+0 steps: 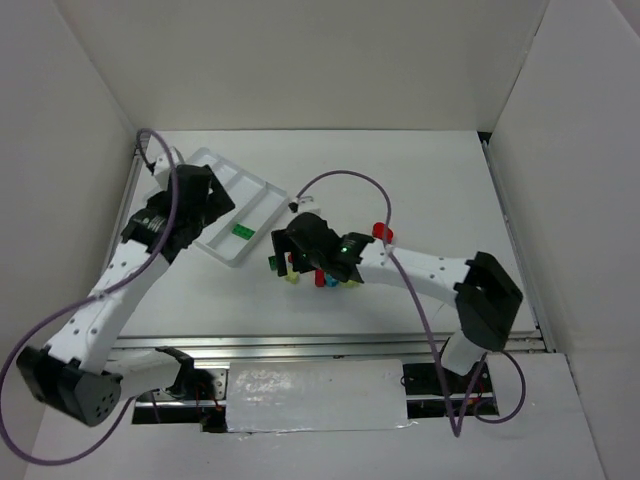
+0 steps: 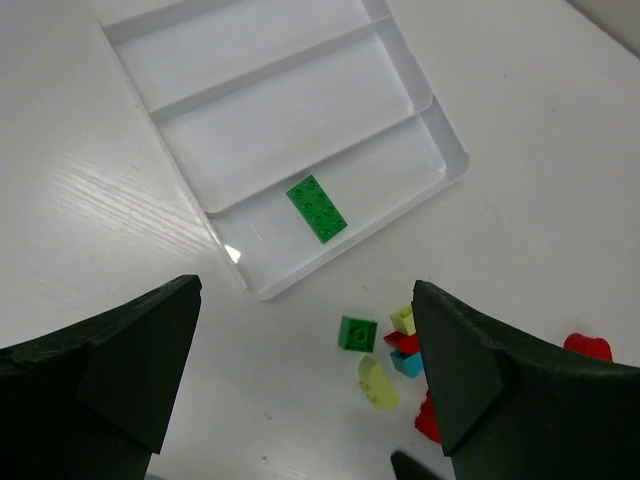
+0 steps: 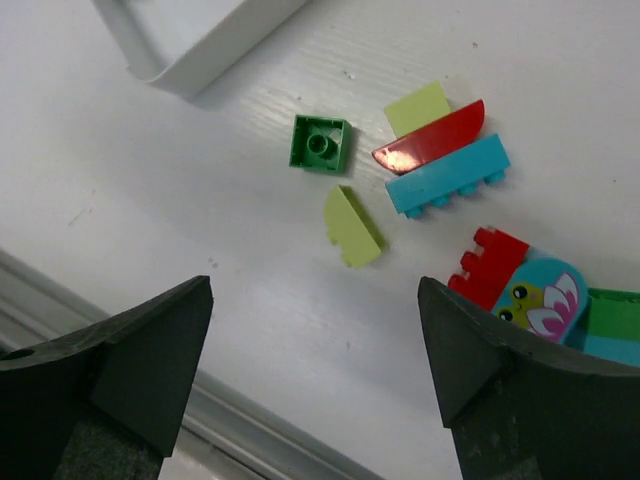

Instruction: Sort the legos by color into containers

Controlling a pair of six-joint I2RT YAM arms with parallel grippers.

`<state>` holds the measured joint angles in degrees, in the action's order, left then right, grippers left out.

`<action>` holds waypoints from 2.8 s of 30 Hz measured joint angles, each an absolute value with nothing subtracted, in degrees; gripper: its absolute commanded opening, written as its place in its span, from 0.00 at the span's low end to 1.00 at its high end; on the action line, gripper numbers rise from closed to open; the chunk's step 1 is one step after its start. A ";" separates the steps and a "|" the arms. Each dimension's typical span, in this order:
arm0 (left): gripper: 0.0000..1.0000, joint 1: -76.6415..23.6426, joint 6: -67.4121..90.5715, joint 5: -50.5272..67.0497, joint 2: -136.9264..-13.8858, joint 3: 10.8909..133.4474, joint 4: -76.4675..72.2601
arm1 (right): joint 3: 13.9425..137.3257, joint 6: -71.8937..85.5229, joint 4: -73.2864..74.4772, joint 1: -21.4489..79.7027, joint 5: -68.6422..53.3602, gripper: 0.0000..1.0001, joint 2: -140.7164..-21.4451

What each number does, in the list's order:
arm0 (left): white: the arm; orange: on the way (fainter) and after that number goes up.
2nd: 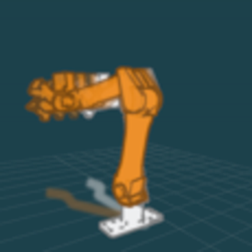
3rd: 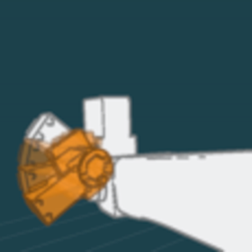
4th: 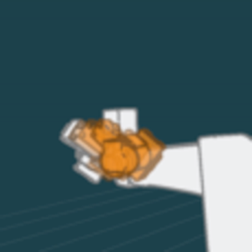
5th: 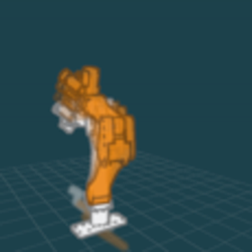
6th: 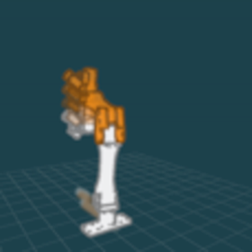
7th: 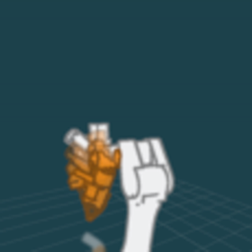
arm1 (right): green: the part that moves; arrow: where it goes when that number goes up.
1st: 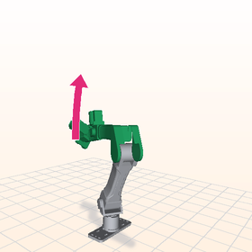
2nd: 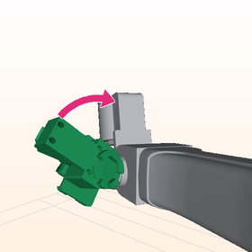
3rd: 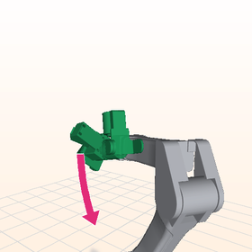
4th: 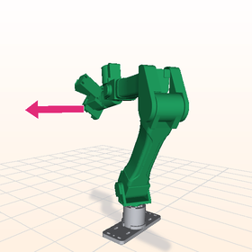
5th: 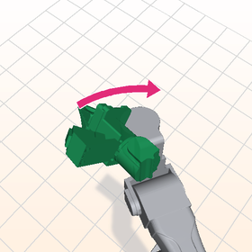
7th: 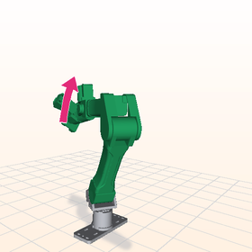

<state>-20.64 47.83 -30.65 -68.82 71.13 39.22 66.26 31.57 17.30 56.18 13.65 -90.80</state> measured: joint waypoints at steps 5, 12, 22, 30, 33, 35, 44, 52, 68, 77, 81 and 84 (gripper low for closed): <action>0.99 -20.56 41.98 -28.95 -56.93 70.37 43.64 | 80.05 32.73 21.52 57.06 16.73 0.77 -105.43; 1.00 -20.56 35.62 -30.35 -48.64 64.71 47.37 | 91.85 32.53 25.85 57.17 19.16 0.69 -119.83; 1.00 -20.53 34.46 -32.51 -44.29 56.45 47.64 | 95.18 31.55 28.16 57.08 19.42 0.64 -124.33; 0.99 -20.53 34.22 -32.34 -42.48 56.45 46.54 | 98.70 30.59 28.42 56.84 19.35 0.54 -127.11; 0.99 -20.53 33.78 -32.14 -42.50 56.45 46.17 | 98.91 30.57 28.95 56.80 19.40 0.57 -127.81; 0.99 -20.53 33.28 -31.88 -42.63 56.34 46.04 | 98.91 30.57 29.47 56.75 19.38 0.53 -127.87; 0.99 -20.53 32.97 -31.20 -43.03 56.18 45.41 | 97.93 30.79 28.93 56.75 18.39 0.12 -127.11; 0.99 -20.53 32.95 -31.05 -43.07 56.18 45.34 | 99.04 29.67 26.06 56.73 14.17 0.13 -121.19; 1.00 -20.32 31.68 -28.91 -45.25 55.86 44.77 | 118.96 28.71 22.79 53.30 12.32 0.30 -133.49; 0.99 -20.27 31.62 -28.64 -45.25 55.86 44.75 | 121.21 28.82 23.00 51.16 9.30 0.81 -137.45; 0.99 -20.27 31.62 -28.58 -45.25 55.86 44.73 | 121.64 28.60 23.16 51.09 8.78 0.85 -137.45; 1.00 -20.27 31.62 -28.60 -45.25 55.86 44.73 | 122.50 28.40 24.03 51.00 9.28 0.89 -137.23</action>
<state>-20.27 31.62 -28.60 -45.25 55.86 44.73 122.50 28.40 24.03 51.00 9.28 -137.23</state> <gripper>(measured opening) 0.994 0.866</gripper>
